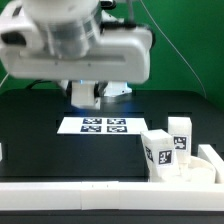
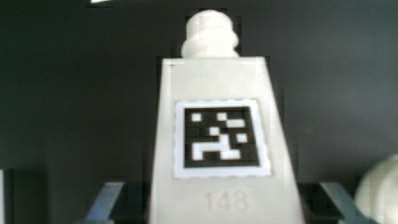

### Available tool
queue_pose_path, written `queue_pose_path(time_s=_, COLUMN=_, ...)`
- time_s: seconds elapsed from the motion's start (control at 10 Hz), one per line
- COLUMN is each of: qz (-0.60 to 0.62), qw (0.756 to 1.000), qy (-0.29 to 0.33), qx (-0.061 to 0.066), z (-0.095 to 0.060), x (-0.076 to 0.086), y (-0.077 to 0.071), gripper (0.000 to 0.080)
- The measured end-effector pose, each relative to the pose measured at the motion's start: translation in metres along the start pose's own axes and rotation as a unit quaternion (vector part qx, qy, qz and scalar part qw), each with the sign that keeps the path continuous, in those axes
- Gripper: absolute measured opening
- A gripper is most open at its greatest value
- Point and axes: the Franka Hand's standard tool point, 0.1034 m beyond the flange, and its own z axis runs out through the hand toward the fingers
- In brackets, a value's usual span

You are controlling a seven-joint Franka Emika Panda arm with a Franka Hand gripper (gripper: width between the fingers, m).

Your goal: Assemble stool

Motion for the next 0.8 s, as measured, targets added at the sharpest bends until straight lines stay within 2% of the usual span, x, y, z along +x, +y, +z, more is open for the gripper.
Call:
queue_pose_path(time_s=0.3, qz=-0.006, qw=0.993, qy=0.114, qx=0.004, z=-0.006, x=0.014, y=-0.003, gripper=0.0337)
queue_pose_path(time_s=0.4, qz=-0.006, qw=0.987, qy=0.161, qx=0.007, z=-0.011, x=0.015, y=-0.009, gripper=0.0337)
queue_pose_path(time_s=0.5, qz=-0.011, qw=0.981, qy=0.194, qx=0.01, z=-0.019, x=0.008, y=-0.022, gripper=0.0337)
queue_pose_path(time_s=0.6, qz=-0.009, qw=0.976, qy=0.217, qx=0.016, z=-0.033, x=0.002, y=-0.037, gripper=0.0337)
queue_pose_path(time_s=0.7, qz=-0.012, qw=0.963, qy=0.267, qx=0.022, z=-0.054, x=0.003, y=-0.056, gripper=0.0337)
queue_pose_path(time_s=0.8, qz=-0.019, qw=0.951, qy=0.308, qx=0.027, z=-0.063, x=0.002, y=-0.069, gripper=0.0337)
